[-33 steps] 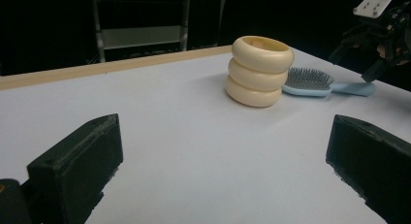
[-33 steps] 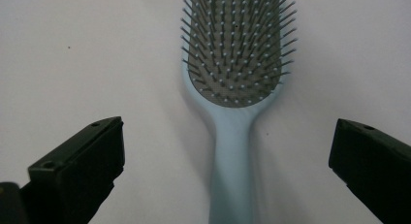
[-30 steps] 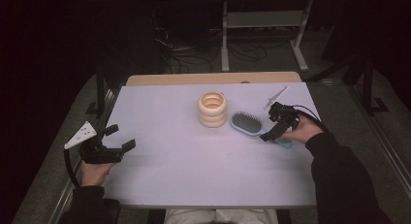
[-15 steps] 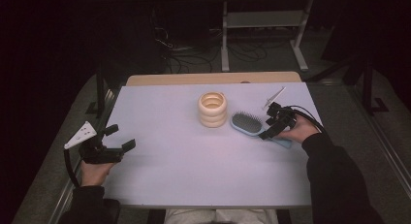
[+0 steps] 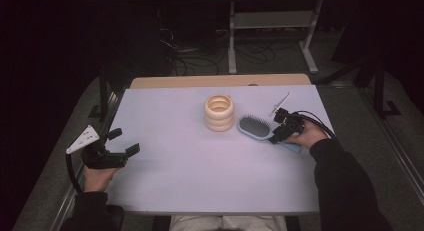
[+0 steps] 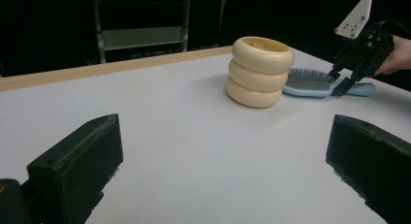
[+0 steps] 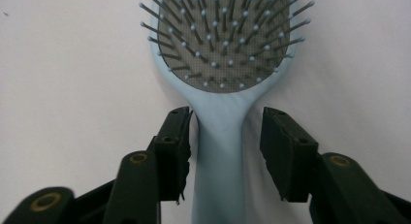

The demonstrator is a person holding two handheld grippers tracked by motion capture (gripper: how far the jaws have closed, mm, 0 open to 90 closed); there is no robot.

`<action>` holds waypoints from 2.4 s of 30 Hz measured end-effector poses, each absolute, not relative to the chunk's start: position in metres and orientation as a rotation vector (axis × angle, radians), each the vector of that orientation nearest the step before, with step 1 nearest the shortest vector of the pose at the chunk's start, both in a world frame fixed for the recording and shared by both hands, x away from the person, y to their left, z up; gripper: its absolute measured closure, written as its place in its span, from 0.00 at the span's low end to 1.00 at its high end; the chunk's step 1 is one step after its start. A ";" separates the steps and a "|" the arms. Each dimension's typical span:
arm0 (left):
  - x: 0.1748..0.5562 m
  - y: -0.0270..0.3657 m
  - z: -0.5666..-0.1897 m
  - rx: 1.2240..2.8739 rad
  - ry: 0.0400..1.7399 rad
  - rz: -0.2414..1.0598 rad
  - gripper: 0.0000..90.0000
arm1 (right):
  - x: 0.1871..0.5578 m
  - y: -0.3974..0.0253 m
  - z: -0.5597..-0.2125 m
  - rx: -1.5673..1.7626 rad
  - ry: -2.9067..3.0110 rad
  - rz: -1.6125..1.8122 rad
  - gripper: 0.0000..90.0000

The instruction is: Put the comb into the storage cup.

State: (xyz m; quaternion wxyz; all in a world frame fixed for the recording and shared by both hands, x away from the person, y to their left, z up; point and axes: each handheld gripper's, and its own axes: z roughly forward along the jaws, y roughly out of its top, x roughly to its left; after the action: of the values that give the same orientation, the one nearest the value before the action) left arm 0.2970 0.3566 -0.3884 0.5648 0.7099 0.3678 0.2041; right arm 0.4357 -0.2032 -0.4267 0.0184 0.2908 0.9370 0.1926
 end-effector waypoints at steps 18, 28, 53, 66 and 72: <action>0.297 0.357 -0.388 1.668 0.865 0.482 0.00 | 0.427 -0.202 -0.424 0.914 2.864 0.614 0.76; 0.296 0.357 -0.388 1.663 0.865 0.481 0.00 | 0.423 -0.205 -0.413 0.906 2.838 0.673 0.76; 0.296 0.357 -0.388 1.658 0.869 0.481 0.00 | 0.421 -0.211 -0.369 0.874 2.736 0.802 0.76; 0.296 0.357 -0.388 1.657 0.869 0.481 0.00 | 0.417 -0.200 -0.341 0.797 2.701 0.832 0.76; 0.297 0.357 -0.388 1.665 0.877 0.470 0.00 | 0.416 -0.196 -0.327 0.769 2.670 0.854 0.76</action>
State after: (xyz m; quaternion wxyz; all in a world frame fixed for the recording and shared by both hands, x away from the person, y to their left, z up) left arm 0.2967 0.3570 -0.3878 0.5653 0.7081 0.3730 0.1997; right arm 0.4163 -0.1956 -0.3274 0.1170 0.2626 0.9123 0.2918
